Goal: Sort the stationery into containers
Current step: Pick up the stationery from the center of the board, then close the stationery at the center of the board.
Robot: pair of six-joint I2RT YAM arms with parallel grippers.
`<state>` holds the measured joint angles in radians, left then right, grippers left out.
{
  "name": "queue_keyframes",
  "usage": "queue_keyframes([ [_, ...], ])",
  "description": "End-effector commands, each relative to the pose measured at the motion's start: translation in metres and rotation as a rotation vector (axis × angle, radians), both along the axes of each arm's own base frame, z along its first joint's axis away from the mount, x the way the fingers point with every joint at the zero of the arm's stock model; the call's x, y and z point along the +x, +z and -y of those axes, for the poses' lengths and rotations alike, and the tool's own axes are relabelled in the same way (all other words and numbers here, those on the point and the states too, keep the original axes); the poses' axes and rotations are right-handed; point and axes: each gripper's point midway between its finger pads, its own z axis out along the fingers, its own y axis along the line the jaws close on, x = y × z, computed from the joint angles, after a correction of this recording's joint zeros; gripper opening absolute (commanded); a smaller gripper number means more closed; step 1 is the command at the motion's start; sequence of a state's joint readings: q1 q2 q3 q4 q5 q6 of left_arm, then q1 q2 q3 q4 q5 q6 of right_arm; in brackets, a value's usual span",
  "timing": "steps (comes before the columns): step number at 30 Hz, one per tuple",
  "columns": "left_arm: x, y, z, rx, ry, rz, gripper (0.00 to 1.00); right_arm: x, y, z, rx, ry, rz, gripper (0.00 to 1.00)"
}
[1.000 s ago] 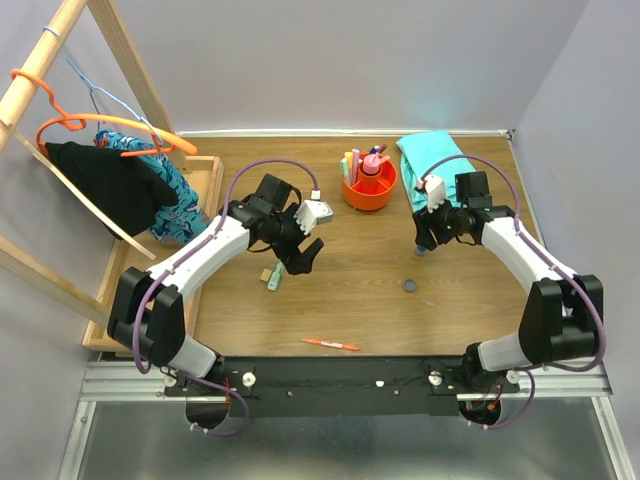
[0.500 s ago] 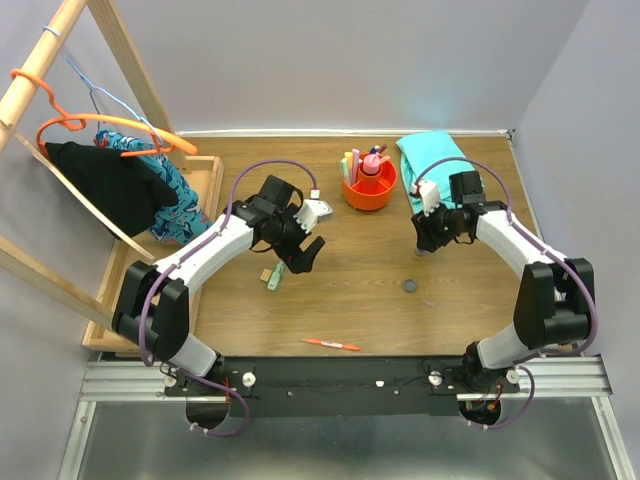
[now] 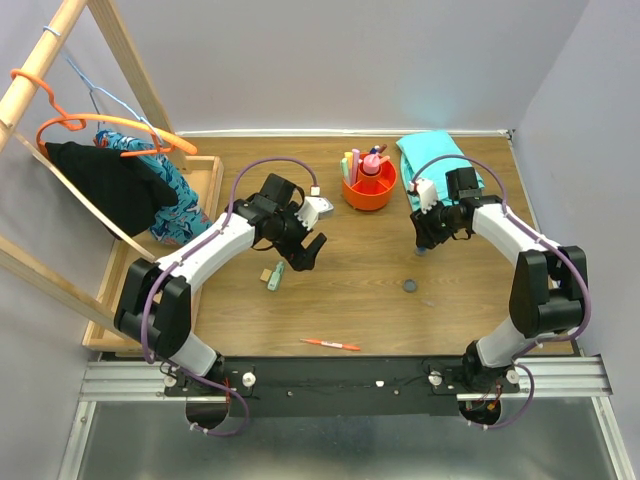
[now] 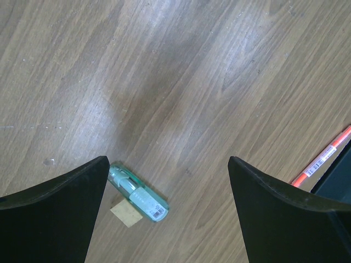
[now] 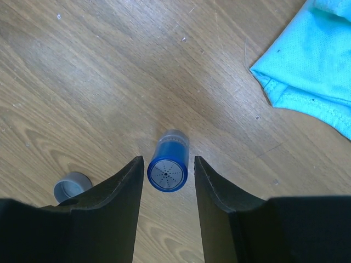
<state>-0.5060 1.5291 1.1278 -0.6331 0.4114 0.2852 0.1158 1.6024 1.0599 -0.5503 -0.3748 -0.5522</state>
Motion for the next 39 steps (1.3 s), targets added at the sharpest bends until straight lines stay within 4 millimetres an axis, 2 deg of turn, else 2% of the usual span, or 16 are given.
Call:
queue_keyframes([
  [1,0.009,0.006,0.005,-0.011,0.012,0.023,0.99,-0.002,-0.001,0.005,-0.023,0.004,-0.021,0.5],
  [6,0.01,0.005,0.005,-0.011,0.017,0.021,0.99,-0.003,-0.004,0.006,-0.028,0.006,-0.027,0.46],
  [10,0.01,0.005,0.006,-0.014,0.017,0.022,0.99,-0.006,-0.004,0.006,-0.033,0.02,-0.033,0.31],
  [13,0.011,0.004,0.006,-0.015,0.022,0.022,0.99,-0.009,-0.004,0.007,-0.038,0.029,-0.035,0.27],
  [16,0.011,0.004,0.006,-0.015,0.022,0.022,0.99,-0.008,0.012,0.006,-0.031,0.033,-0.013,0.24],
  [21,0.013,0.006,0.007,-0.017,0.024,0.029,0.99,-0.013,0.058,-0.005,0.011,0.126,0.025,0.24],
  [26,0.014,0.002,0.01,-0.026,0.029,0.022,0.99,-0.04,0.069,-0.021,0.079,0.231,-0.019,0.24],
  [32,0.017,0.006,0.011,-0.032,0.033,0.03,0.99,-0.081,0.053,-0.04,0.123,0.355,-0.085,0.24],
  [39,0.015,0.003,0.009,-0.028,0.038,0.028,0.99,-0.092,0.046,-0.051,0.079,0.441,-0.069,0.24],
])
